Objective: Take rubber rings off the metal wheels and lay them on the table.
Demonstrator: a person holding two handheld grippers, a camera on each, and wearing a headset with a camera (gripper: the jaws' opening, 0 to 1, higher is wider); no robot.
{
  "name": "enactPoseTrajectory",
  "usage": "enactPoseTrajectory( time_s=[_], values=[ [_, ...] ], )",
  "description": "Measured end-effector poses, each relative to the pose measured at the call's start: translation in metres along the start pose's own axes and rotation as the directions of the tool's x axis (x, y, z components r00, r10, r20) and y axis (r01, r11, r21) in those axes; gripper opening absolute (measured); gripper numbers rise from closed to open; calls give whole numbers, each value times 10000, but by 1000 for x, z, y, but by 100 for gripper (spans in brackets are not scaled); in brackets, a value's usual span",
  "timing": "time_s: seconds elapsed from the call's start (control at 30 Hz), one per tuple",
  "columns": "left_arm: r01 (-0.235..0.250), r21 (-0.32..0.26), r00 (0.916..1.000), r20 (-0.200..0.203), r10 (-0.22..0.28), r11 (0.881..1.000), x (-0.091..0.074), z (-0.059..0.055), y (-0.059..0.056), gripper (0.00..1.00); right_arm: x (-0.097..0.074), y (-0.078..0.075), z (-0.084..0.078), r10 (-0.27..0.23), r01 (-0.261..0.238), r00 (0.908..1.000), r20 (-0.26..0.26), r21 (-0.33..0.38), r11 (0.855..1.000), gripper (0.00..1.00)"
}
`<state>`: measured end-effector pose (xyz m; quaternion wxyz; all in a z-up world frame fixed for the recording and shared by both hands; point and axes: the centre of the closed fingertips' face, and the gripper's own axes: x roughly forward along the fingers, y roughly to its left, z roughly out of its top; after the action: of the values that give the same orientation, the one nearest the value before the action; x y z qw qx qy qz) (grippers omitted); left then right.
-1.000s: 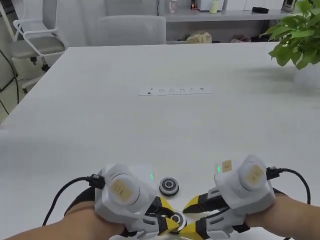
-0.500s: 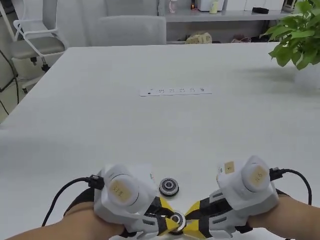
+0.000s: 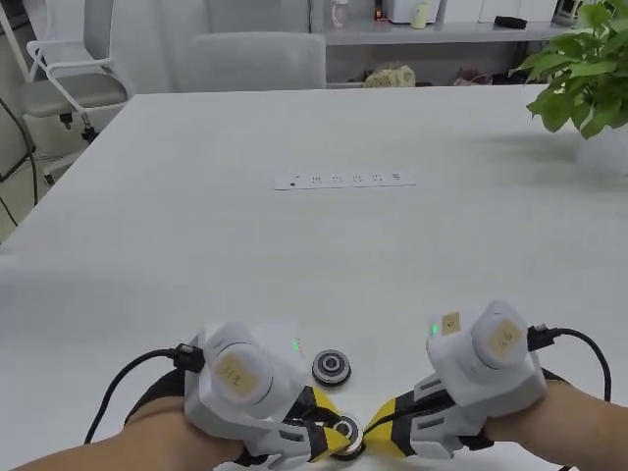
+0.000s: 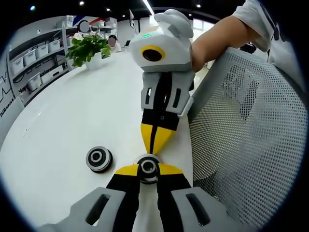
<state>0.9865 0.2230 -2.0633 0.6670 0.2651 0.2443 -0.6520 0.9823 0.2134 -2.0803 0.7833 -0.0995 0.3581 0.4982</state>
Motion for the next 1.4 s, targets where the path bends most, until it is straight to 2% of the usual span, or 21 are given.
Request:
enactPoseTrajectory(
  time_s=[0.03,0.13,0.4,0.67,1.03,1.4],
  values=[
    [-8,9,10000,0,8,10000,0,0,0,7,0,-1,2,30,-35,9999,139,351,9994,0],
    [-8,17,10000,-3,8,10000,0,0,0,7,-3,-5,4,-44,18,9995,321,816,9967,0],
    [-20,102,10000,-53,20,9999,0,0,0,7,-4,-6,5,-56,-1,9990,449,1273,9919,0],
    [-91,78,9999,-74,91,9999,0,0,1,7,-5,-4,14,86,-251,9961,876,1886,9817,0],
    [-156,18,9998,-131,157,9999,0,0,2,7,-6,-2,16,135,-322,9957,912,2075,9777,0],
    [-144,-5,9998,-147,144,9999,0,0,2,7,-4,4,20,309,-477,9948,968,1761,9832,0]
  ],
)
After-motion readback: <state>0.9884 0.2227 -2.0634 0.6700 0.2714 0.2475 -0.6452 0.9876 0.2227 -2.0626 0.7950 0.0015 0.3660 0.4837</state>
